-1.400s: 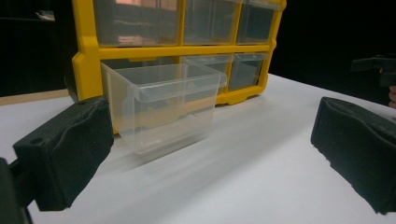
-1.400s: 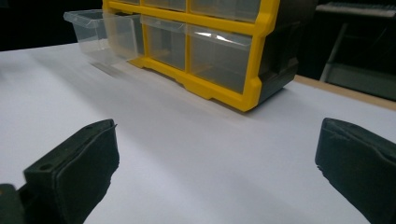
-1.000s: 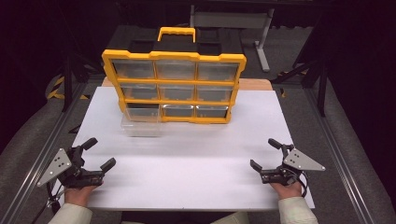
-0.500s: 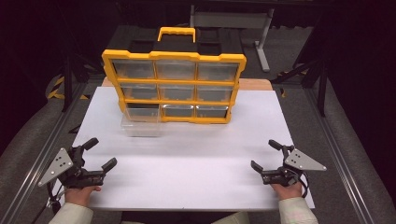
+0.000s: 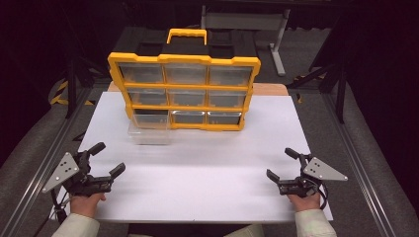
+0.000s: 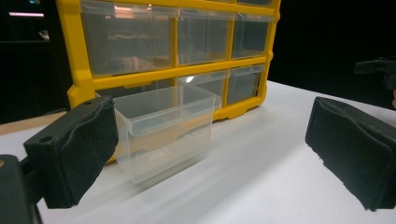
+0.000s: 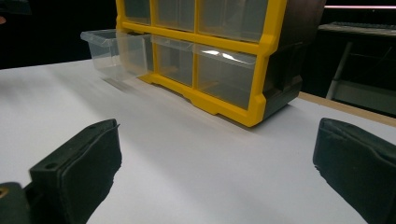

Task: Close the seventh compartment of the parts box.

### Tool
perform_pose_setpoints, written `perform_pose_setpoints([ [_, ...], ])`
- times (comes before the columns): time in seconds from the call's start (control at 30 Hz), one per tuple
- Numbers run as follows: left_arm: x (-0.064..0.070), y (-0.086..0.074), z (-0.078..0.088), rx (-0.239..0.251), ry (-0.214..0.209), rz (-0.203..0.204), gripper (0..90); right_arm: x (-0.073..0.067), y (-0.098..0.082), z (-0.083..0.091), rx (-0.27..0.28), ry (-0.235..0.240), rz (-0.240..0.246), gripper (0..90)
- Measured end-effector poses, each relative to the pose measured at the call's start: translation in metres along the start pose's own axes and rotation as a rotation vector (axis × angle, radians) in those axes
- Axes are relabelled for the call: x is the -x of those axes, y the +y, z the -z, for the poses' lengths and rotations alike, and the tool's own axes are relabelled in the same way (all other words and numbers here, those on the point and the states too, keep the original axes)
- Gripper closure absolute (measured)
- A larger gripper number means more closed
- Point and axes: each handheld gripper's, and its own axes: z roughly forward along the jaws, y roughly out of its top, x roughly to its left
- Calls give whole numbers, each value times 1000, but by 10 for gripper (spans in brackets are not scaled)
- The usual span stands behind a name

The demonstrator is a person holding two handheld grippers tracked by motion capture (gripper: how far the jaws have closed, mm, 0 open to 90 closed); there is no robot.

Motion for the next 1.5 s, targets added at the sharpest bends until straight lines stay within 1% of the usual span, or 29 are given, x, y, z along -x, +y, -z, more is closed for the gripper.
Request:
perform_pose_setpoints([
  [0.03, 0, 2, -1, 2, -9, 4, 31, 0, 0, 0, 1, 1, -2, 20],
  [0.1, 1, 3, -1, 4, -11, 5, 35, 0, 0, 0, -1, 0, -3, 20],
  [0.2, 1, 7, -1, 21, -30, 16, 45, 0, 0, 0, -1, 1, -4, 20],
  [0.3, -1, 11, -1, 41, -28, 46, 53, 1, -1, 0, -3, -2, -5, 21],
  [0.37, -3, 13, -2, 46, -24, 55, 54, 1, -1, 1, -4, 0, -7, 24],
  [0.47, -5, 15, -4, 40, -17, 46, 55, 1, -1, 1, -2, 1, -11, 27],
  [0.5, -6, 17, -5, 42, -20, 50, 56, 1, -1, 1, -2, 2, -12, 27],
  [0.57, -7, 20, -7, 42, -25, 45, 56, 2, -1, 0, -2, 3, -12, 27],
  [0.73, -8, 25, -13, 34, -29, 27, 56, 2, -1, 1, -2, 5, -12, 29],
  [0.77, -9, 25, -13, 25, -31, 23, 58, 2, -1, 1, -2, 5, -14, 30],
  [0.83, -10, 25, -14, 21, -36, 24, 79, 2, -1, 1, -1, 3, -16, 30],
  [0.9, -12, 25, -17, 11, -44, 39, 83, 2, -2, 2, -1, 2, -17, 31],
  [0.97, -13, 26, -20, 4, -58, 44, 118, 3, -2, 1, -1, 4, -15, 31],
  [1.07, -13, 30, -25, -4, -70, 31, 141, 3, -2, 1, 0, 9, -16, 32],
  [1.13, -12, 32, -30, -10, -63, 33, 166, 3, -2, 1, 5, 15, -19, 31],
  [1.17, -14, 34, -35, -15, -78, 53, 200, 3, -2, 1, 6, 15, -21, 31],
  [1.2, -14, 34, -35, -15, -78, 53, 238, 3, -2, 2, 5, 15, -22, 31],
  [1.23, -15, 35, -39, -5, -100, 60, 238, 3, -2, 2, 5, 15, -22, 31],
  [1.3, -15, 37, -45, -11, -106, 57, 300, 3, -2, 2, 7, 15, -24, 31],
  [1.33, -14, 39, -48, -15, -108, 45, 332, 4, -2, 2, 8, 16, -27, 31],
  [1.37, -13, 40, -52, -24, -107, 36, 338, 4, -3, 2, 9, 17, -27, 31],
  [1.4, -13, 42, -56, -27, -107, 36, 336, 4, -3, 2, 11, 22, -29, 31],
  [1.5, -15, 45, -62, -36, -119, 55, 316, 5, -3, 2, 10, 20, -34, 31],
])
